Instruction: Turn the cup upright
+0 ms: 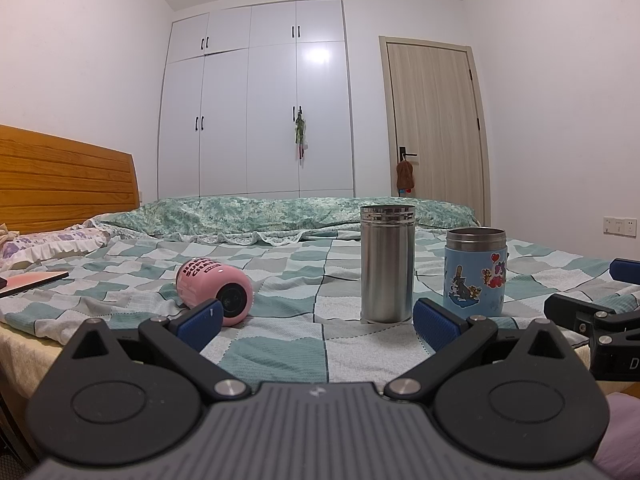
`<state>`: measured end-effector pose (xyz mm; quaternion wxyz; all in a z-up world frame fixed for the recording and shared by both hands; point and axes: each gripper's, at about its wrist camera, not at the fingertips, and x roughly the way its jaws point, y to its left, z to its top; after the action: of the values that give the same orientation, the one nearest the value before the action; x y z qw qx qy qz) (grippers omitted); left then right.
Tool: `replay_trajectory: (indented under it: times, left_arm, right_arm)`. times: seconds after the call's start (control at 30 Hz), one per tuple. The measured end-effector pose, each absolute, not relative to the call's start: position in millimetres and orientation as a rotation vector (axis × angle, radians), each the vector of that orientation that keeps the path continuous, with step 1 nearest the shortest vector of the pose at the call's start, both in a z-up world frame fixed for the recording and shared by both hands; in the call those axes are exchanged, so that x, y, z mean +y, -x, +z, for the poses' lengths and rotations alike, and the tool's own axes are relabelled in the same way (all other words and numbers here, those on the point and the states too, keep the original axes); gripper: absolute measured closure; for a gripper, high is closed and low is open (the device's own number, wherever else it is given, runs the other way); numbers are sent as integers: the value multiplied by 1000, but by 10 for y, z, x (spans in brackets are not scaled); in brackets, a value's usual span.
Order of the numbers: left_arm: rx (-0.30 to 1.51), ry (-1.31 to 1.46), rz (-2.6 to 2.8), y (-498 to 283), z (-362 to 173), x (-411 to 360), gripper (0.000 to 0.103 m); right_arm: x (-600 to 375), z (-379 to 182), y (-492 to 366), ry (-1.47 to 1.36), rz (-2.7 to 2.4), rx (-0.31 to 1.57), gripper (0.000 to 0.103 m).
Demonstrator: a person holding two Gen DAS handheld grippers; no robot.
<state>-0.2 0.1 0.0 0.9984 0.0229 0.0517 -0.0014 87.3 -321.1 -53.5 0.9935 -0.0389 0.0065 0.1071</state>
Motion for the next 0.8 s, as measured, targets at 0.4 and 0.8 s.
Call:
replay_trajectory:
  times: [0.4,0.8]
  left_arm:
    - [108,-39,-4,34,209,88,0]
    - [78,-63,51,-41,789,761,0]
  right_arm:
    - [-3139,-434,-866,105,255,8,0]
    - [-2593,7,-982,164,503,-12,0]
